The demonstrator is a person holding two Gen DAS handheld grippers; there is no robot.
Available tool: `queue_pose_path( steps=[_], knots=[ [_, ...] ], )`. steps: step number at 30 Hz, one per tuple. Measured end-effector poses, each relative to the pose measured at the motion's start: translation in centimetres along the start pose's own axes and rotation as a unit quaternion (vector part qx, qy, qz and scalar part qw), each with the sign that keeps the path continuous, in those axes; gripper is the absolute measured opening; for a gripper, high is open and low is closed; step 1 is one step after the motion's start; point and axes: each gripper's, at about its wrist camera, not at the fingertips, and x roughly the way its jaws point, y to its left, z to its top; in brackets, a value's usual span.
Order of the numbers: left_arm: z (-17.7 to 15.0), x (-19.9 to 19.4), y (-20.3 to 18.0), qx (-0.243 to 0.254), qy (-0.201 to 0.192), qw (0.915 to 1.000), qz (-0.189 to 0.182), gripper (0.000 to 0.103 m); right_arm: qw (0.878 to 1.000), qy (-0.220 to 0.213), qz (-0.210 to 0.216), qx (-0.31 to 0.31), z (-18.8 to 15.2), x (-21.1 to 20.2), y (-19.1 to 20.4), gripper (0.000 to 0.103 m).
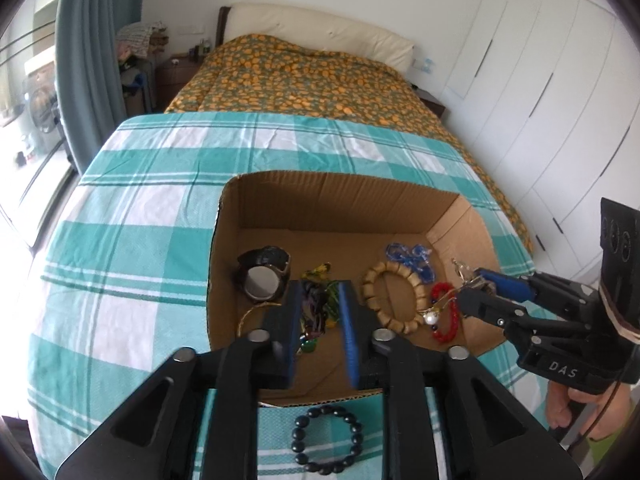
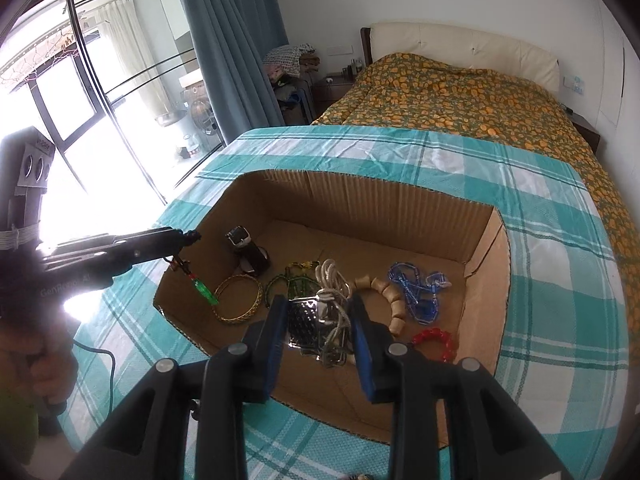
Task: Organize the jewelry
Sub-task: 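Carry the silver chain and jade pendant into the box and open both tools, then withdraw both open tools from the box back over the bed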
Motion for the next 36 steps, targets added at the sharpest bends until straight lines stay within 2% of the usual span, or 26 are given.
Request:
queue_pose_path(
  steps=[1,6,10,14,18,21,24,26,31,36],
  knots=[
    [-0.3,0.0,0.2,-0.005,-0.003,1.0000,0.004,0.061,1.000,-0.008,-0.003,0.007,-0.2,-0.3,-0.2,0.052],
    [-2.5,-2.1,0.2,0.001,-0.019,0.9997,0.013,0.073,0.999,-0.025,-0.018,0.017,-1.8,-3.4,-0.8,0.053],
    [-5.8,-4.5,-0.6,0.019,-0.031,0.9990,0.027,0.085,0.998,-0.035,-0.048,0.012,-5.1,-6.7,-1.0,0.053],
    [-10.5,-6.3,-1.8,0.031,-0.024,0.9987,0.034,0.086,0.996,-0.033,-0.086,0.014,-10.3,-9.3,-0.9,0.054],
    [-15.6,-7.1,-3.4,0.033,-0.014,0.9989,0.030,0.091,0.991,-0.036,-0.118,0.043,-16.5,-11.3,-1.1,0.054],
    [-19.0,-6.3,-4.4,0.034,0.002,0.9988,0.036,0.092,0.985,-0.035,-0.156,0.060,-20.9,-11.4,-1.4,0.054],
    [-21.4,-5.0,-5.0,0.039,0.019,0.9977,0.053,0.092,0.981,-0.027,-0.167,0.099,-23.8,-11.4,-2.6,0.054],
    [-22.3,-4.6,-5.1,0.039,0.017,0.9973,0.061,0.092,0.977,-0.028,-0.177,0.114,-24.9,-11.6,-3.1,0.054],
    [-23.0,-3.8,-5.2,0.039,0.009,0.9959,0.081,0.092,0.974,-0.030,-0.200,0.105,-26.5,-11.6,-3.4,0.054],
    [-23.0,-2.9,-5.8,0.058,0.013,0.9941,0.090,0.092,0.972,-0.027,-0.204,0.111,-27.3,-10.8,-4.1,0.054]
  ],
)
